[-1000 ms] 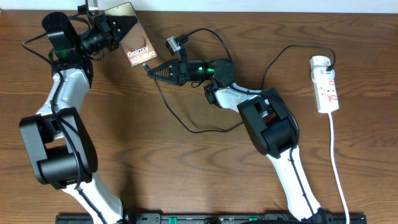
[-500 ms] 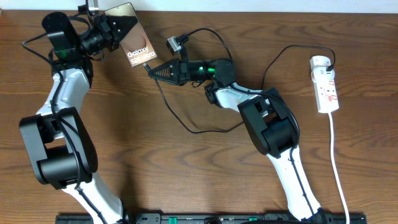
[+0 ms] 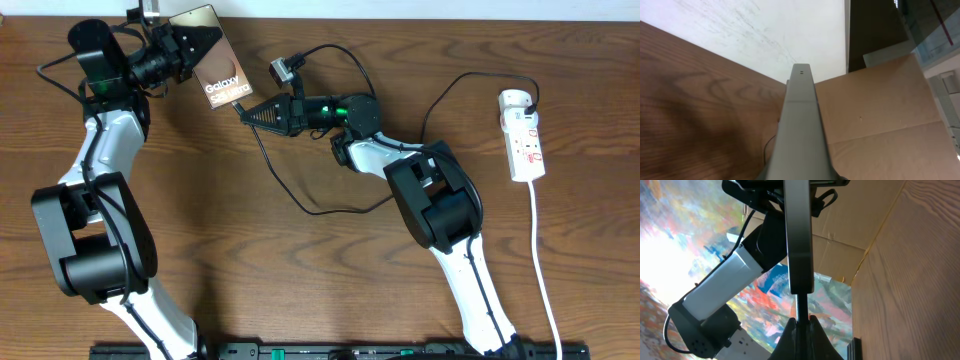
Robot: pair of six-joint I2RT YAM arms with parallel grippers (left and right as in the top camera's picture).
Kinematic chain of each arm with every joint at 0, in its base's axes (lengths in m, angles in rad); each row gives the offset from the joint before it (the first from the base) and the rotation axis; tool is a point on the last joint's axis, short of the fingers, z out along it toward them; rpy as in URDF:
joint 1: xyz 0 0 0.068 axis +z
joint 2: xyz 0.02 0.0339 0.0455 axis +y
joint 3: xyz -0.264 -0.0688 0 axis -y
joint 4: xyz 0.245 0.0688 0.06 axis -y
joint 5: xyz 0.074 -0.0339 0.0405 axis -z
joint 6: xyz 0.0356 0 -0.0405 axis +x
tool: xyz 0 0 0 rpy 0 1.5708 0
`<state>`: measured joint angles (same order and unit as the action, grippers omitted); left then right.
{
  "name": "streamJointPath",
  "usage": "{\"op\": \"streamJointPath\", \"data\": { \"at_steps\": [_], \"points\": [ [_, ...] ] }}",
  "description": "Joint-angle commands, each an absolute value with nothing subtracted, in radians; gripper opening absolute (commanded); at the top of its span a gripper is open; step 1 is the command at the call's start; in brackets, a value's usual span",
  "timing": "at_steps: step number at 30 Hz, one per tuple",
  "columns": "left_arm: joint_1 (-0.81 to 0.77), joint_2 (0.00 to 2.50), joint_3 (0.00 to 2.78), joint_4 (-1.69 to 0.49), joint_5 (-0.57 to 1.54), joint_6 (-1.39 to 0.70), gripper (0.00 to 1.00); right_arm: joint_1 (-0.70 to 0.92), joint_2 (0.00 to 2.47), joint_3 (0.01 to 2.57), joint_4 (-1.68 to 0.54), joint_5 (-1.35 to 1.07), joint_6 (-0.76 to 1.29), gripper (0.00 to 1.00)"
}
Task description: Plug charger to phone and switch on socket
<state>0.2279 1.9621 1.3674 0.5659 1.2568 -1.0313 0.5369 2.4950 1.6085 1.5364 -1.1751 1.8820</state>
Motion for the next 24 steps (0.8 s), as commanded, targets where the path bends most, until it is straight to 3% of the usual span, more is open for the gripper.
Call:
{"op": "streamJointPath", "data": {
  "at_steps": [1,24],
  "points": [
    [0.224,1.959,1.37,0.577,1.307,-1.03,0.07,0.527,2.474,1.629,1.575,-1.159,1.88,0.01],
    [0.223,1.959,1.37,0.566,1.298,-1.031,0.07,0.54,2.474,1.629,1.552,-1.053,1.855,0.01]
  ]
}}
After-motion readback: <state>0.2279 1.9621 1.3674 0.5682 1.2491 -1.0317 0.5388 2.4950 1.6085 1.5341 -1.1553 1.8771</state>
